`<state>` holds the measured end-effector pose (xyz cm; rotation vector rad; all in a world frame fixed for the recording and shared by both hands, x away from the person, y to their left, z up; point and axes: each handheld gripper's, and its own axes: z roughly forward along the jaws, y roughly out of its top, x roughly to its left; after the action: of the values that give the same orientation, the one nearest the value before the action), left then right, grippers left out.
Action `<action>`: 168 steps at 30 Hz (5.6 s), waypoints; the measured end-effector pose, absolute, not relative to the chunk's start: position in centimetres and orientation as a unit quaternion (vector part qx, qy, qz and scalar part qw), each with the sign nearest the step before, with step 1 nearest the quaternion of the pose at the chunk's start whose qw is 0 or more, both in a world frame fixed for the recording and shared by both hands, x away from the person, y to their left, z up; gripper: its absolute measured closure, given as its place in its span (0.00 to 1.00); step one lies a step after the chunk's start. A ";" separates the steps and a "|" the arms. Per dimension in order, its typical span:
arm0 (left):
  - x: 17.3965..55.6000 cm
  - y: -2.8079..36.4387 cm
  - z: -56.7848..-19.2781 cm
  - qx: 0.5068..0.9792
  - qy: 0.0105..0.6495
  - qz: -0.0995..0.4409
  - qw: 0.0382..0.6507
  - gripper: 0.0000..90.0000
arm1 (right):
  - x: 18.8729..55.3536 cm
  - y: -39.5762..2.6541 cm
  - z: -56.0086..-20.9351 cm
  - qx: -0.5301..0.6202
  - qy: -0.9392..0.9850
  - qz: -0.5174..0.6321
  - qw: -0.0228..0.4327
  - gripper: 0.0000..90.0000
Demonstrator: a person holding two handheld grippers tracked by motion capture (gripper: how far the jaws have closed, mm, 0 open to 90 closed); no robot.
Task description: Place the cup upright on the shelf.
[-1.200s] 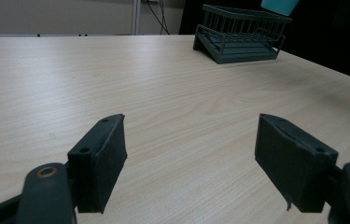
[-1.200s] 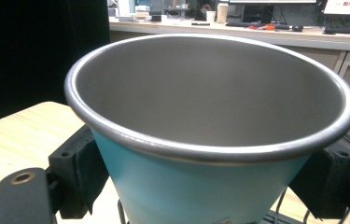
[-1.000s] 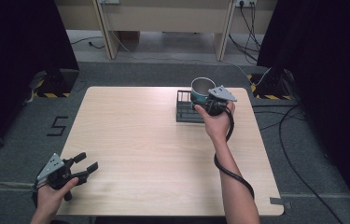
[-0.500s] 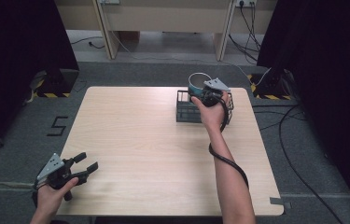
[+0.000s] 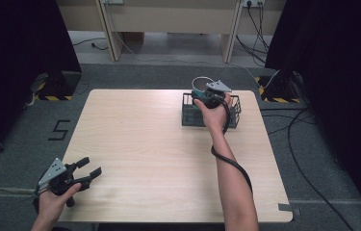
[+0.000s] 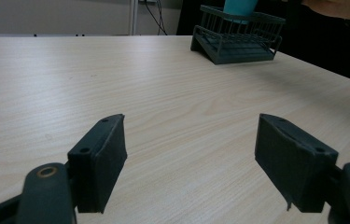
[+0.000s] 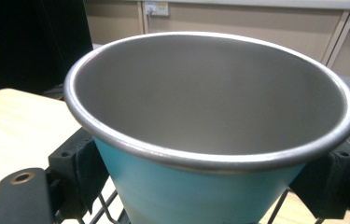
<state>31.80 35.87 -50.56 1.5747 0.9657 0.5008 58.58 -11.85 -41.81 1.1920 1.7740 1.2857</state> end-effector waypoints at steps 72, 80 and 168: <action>31.8 35.7 -50.5 0.675 0.410 0.214 0.576 0.27 | 54.6 -13.5 -44.6 0.474 0.683 0.466 0.302 0.16; 31.8 35.7 -50.5 0.674 0.410 0.214 0.576 0.27 | 53.1 -14.2 -44.3 0.467 0.684 0.472 0.301 0.17; 31.7 35.7 -50.5 0.676 0.412 0.218 0.571 0.27 | 41.1 -22.7 -46.5 0.501 0.659 0.466 0.312 0.18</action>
<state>31.74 35.71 -50.55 1.5847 0.9669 0.5108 41.13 -22.66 -46.52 1.3230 1.7383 1.2283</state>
